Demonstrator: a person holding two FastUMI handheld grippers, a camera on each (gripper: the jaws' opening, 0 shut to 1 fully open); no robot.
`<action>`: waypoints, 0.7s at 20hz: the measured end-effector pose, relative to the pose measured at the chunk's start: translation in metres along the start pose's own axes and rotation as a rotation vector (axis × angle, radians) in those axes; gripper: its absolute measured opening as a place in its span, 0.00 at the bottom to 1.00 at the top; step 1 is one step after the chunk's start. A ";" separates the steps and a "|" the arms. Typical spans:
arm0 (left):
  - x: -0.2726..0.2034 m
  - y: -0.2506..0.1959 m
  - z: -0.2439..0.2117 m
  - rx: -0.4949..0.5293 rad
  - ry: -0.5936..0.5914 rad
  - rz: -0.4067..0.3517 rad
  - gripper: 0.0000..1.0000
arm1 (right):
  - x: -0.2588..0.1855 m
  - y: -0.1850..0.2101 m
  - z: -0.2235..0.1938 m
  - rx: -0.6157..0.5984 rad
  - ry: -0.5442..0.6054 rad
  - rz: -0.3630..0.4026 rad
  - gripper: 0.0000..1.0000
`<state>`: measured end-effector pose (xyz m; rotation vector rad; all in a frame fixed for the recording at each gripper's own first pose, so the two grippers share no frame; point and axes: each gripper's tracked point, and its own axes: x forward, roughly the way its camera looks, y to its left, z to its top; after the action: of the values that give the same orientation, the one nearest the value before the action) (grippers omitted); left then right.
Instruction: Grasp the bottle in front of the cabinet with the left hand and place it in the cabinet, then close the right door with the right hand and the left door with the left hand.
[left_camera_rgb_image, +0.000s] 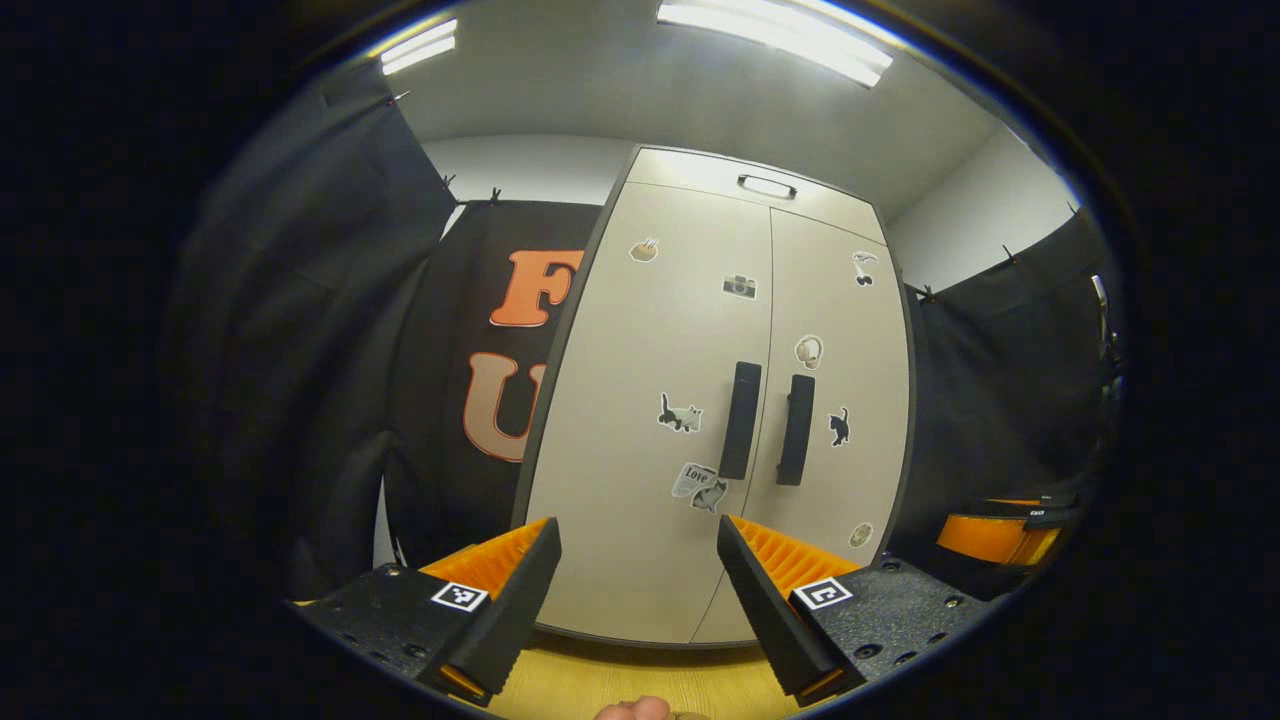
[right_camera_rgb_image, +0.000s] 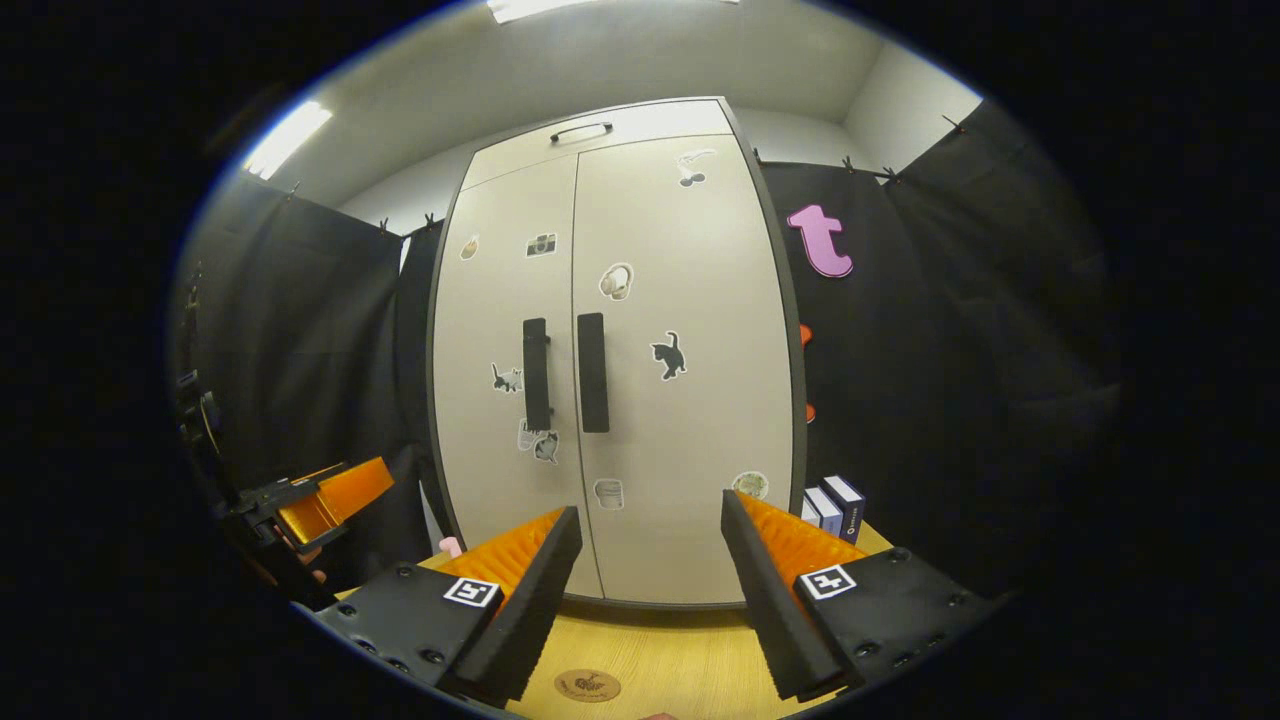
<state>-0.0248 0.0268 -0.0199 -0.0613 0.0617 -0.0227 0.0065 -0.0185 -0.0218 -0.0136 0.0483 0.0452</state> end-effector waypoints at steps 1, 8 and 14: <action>-0.002 0.000 0.000 0.003 0.002 0.000 0.96 | 0.000 0.001 0.000 0.003 0.002 0.003 0.93; -0.008 -0.003 -0.008 -0.022 0.023 -0.003 0.96 | -0.007 -0.002 0.001 -0.008 0.000 -0.011 0.93; -0.013 -0.006 -0.001 -0.011 0.007 -0.002 0.96 | -0.012 -0.002 0.002 -0.003 -0.005 -0.010 0.93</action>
<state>-0.0382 0.0214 -0.0200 -0.0719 0.0684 -0.0243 -0.0056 -0.0213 -0.0195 -0.0170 0.0428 0.0353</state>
